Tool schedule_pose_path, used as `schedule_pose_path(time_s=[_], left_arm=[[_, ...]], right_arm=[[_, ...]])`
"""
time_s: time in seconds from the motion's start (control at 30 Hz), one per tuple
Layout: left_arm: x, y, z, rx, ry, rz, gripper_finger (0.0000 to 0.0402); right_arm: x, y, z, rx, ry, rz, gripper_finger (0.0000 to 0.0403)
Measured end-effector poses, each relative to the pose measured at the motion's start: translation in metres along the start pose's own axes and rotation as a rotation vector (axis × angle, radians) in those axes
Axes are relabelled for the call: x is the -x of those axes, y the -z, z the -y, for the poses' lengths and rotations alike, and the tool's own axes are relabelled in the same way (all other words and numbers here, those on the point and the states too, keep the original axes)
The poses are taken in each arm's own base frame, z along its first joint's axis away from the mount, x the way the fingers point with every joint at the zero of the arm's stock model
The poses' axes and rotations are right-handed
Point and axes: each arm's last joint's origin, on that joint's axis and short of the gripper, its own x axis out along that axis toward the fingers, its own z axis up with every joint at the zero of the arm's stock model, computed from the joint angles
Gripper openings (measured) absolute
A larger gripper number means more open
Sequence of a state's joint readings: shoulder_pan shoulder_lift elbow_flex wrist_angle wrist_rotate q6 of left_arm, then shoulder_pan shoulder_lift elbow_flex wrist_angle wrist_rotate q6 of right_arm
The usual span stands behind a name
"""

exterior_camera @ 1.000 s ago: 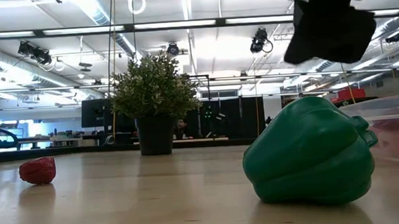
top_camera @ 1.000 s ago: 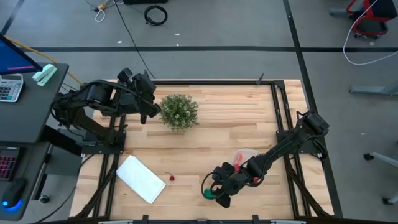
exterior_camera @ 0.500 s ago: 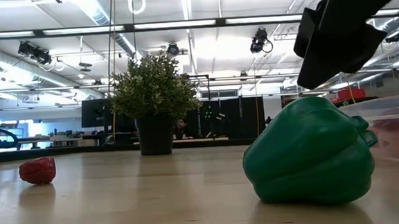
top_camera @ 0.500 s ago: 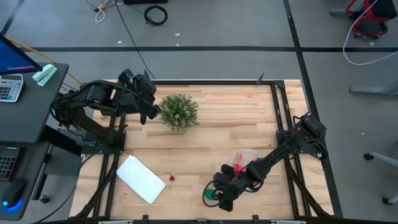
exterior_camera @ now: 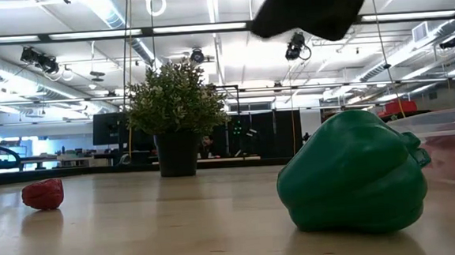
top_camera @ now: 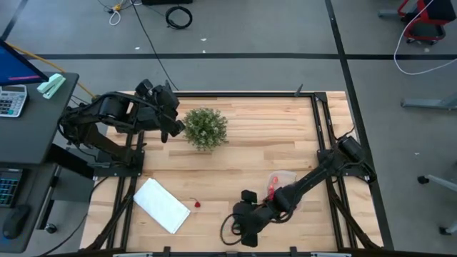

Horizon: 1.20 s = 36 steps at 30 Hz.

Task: Pick and placing Produce into tupperware
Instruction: Put the bell pepper into the transparent container

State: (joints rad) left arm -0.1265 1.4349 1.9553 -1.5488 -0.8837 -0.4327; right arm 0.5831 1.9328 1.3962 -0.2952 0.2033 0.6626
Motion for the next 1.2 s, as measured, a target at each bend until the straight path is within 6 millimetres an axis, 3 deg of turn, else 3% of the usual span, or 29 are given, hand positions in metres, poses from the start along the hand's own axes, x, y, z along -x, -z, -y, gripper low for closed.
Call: schedule_pose_path(time_s=[0.17,0.47,0.77,1.2], left_arm=[[0.000,0.001,-0.001,-0.021,-0.005,-0.010,0.0107],[0.000,0.002,-0.001,-0.024,-0.006,-0.013,0.0107],[0.000,0.002,-0.001,-0.024,-0.007,-0.013,0.0107],[0.000,0.002,-0.001,-0.017,-0.007,-0.013,0.0107]], right_arm=[[-0.006,-0.003,0.005,-0.065,0.112,-0.106,0.0232],[-0.006,0.007,-0.007,-0.123,0.082,-0.134,0.0232],[-0.040,0.031,0.001,-0.105,0.163,-0.201,0.0232],[-0.046,0.036,0.004,-0.100,0.203,-0.212,0.0233]])
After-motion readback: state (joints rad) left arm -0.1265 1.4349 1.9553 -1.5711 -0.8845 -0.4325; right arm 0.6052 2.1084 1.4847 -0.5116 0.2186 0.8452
